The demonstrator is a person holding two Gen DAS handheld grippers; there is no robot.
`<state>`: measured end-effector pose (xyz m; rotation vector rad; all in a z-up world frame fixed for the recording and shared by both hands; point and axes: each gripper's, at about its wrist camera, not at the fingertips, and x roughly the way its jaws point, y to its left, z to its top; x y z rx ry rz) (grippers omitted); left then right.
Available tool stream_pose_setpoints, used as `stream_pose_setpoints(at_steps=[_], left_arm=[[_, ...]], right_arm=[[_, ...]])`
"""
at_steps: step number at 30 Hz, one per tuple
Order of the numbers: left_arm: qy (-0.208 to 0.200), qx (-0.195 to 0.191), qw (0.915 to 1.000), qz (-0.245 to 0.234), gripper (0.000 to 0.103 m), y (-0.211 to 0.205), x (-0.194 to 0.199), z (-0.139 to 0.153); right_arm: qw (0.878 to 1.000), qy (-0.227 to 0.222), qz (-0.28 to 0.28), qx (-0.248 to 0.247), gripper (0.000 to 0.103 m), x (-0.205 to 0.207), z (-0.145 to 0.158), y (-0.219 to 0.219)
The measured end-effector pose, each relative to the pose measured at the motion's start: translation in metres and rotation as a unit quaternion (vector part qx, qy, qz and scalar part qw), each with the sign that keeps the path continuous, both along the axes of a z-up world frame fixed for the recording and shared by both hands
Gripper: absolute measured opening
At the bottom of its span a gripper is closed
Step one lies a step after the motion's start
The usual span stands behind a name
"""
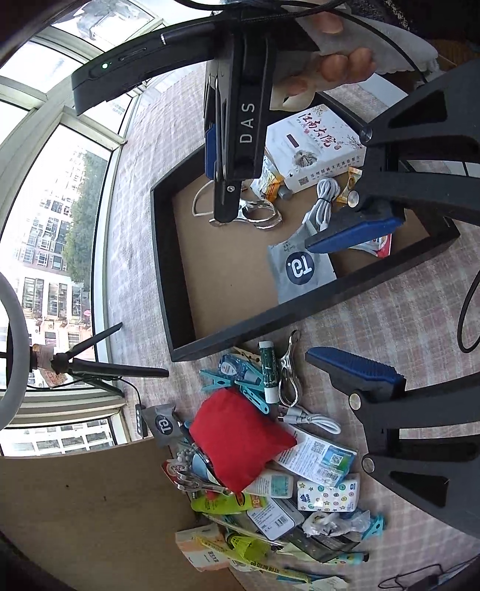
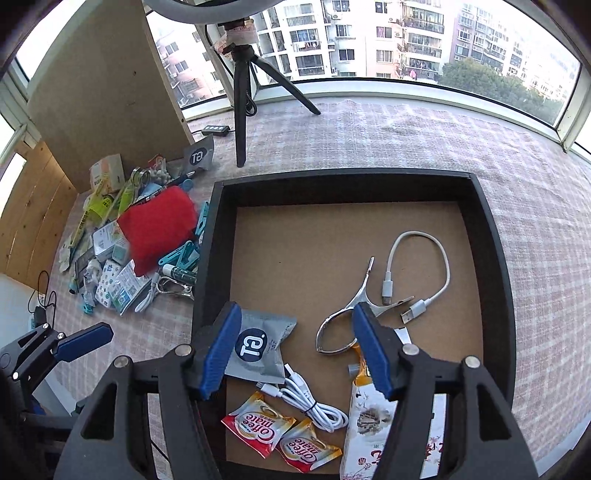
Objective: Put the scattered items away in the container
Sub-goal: 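Move both grippers to the red cushion on the pile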
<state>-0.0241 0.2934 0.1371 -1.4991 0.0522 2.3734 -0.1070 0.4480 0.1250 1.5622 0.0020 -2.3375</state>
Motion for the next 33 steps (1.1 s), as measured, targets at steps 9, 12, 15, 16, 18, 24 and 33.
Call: stream_pose_setpoints(at_steps=[9, 12, 15, 16, 18, 24, 33], left_arm=[[-0.009, -0.022, 0.9957, 0.09, 0.045, -0.088, -0.009, -0.02], [-0.009, -0.038, 0.9916, 0.123, 0.045, -0.124, -0.009, -0.028], [-0.021, -0.041, 0.9863, 0.158, 0.045, -0.16, -0.011, -0.037], [-0.026, -0.042, 0.9847, 0.167, 0.045, -0.171, -0.011, -0.04], [-0.033, -0.045, 0.9813, 0.184, 0.044, -0.189, -0.012, -0.045], [-0.036, -0.027, 0.9746, 0.219, 0.044, -0.214, -0.016, -0.048], [-0.041, 0.006, 0.9809, 0.19, 0.045, -0.172, -0.045, -0.055]], right_arm=[[0.998, -0.015, 0.067, -0.014, 0.062, 0.005, -0.002, -0.065], [0.995, -0.022, 0.098, -0.018, 0.062, 0.01, -0.003, -0.094], [0.992, -0.025, 0.125, -0.02, 0.062, 0.014, -0.005, -0.124], [0.991, -0.024, 0.132, -0.02, 0.062, 0.015, -0.005, -0.133], [0.989, -0.017, 0.144, -0.016, 0.062, 0.014, -0.006, -0.15], [0.987, -0.012, 0.161, -0.013, 0.062, -0.013, -0.007, -0.182], [0.988, -0.041, 0.146, -0.019, 0.062, -0.078, -0.03, -0.2]])
